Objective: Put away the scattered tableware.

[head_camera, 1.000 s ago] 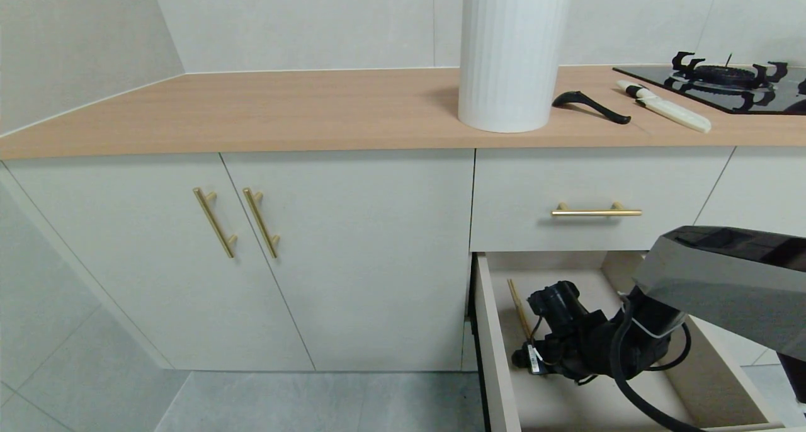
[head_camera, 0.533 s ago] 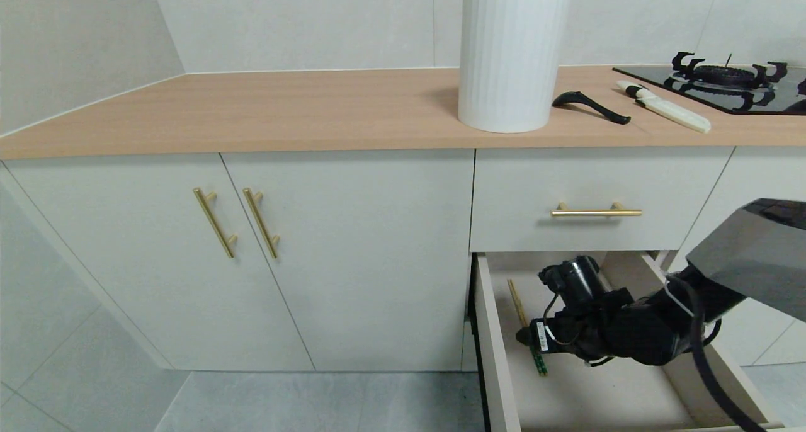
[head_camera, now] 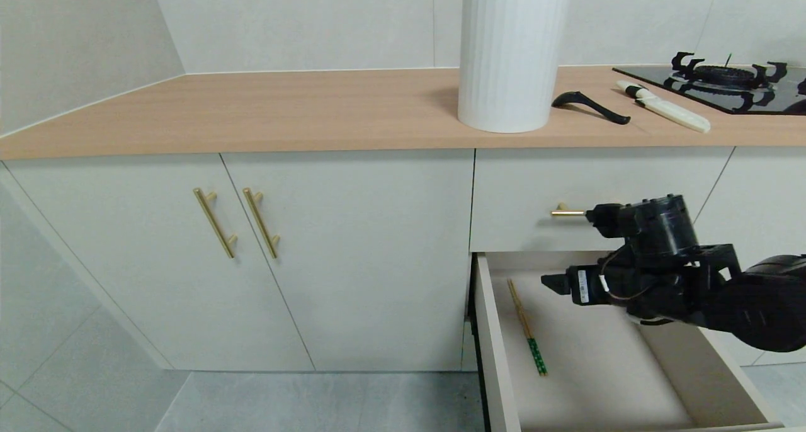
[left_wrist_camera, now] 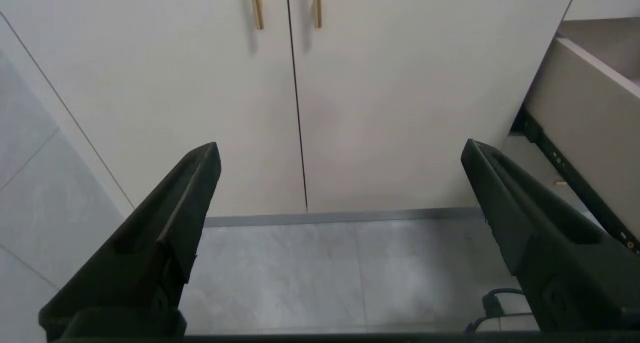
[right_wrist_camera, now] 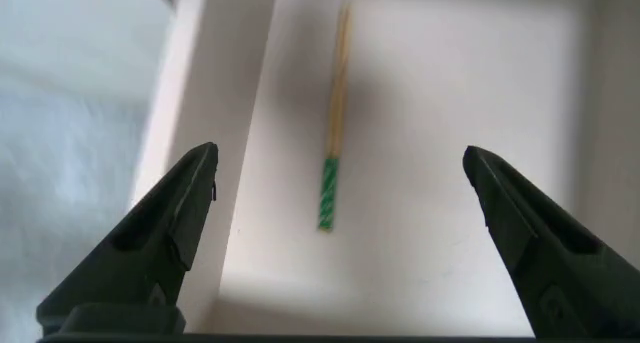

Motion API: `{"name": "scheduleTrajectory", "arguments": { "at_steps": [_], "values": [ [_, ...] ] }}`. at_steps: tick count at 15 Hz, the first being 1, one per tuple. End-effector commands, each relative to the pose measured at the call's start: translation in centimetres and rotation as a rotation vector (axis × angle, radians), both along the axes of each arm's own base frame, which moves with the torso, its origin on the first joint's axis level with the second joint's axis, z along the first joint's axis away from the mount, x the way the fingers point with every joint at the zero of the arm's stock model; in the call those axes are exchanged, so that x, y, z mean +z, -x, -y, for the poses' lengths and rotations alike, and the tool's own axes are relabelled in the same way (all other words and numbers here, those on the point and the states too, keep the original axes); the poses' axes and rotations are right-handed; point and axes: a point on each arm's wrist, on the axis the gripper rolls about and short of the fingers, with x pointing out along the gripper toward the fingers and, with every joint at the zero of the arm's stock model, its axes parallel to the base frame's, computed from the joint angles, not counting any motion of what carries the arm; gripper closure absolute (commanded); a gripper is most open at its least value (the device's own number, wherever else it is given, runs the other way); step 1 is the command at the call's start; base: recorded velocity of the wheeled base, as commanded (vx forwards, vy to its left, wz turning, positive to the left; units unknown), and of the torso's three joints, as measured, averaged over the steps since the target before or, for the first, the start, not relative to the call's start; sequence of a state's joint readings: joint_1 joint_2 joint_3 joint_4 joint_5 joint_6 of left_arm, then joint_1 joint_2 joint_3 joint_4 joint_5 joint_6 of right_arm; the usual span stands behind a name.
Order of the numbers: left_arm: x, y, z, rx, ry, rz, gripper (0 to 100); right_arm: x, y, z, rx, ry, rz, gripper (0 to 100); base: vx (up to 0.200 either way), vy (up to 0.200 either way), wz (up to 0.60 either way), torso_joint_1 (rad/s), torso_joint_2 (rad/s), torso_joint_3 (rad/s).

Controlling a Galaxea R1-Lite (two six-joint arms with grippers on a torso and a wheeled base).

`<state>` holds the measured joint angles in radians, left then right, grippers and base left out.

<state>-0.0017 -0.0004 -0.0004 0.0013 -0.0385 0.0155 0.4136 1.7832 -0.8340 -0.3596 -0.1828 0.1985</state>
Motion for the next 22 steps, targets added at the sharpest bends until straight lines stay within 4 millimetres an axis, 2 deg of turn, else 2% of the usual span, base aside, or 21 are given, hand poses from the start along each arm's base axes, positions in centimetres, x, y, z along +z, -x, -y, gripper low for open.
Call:
{"name": "scheduleTrajectory", "arguments": {
  "at_steps": [1, 5, 9, 12, 22],
  "values": [
    [0.0, 0.0, 0.0, 0.000, 0.000, -0.001, 0, 3.4, 1.4, 1.3, -0.017, -0.037, 0.103, 0, 0.000, 0.000, 0.00, 0.000, 0.00, 0.000],
    [0.0, 0.0, 0.0, 0.000, 0.000, -0.001, 0, 5.1, 2.3, 2.6, -0.020, -0.009, 0.170, 0, 0.000, 0.000, 0.00, 0.000, 0.00, 0.000],
    [0.0, 0.0, 0.0, 0.000, 0.000, -0.001, 0, 5.3, 2.2, 3.2, -0.038, 0.001, 0.179, 0, 0.000, 0.000, 0.00, 0.008, -0.04, -0.031],
    [0.0, 0.0, 0.0, 0.000, 0.000, -0.001, 0, 5.3, 2.1, 3.4, -0.042, 0.004, 0.179, 0, 0.000, 0.000, 0.00, 0.046, -0.23, -0.259],
    [0.0, 0.0, 0.0, 0.000, 0.000, -0.001, 0, 5.2, 1.9, 3.8, -0.054, 0.016, 0.179, 0, 0.000, 0.000, 0.00, 0.182, -0.49, -0.289]
  ]
}}
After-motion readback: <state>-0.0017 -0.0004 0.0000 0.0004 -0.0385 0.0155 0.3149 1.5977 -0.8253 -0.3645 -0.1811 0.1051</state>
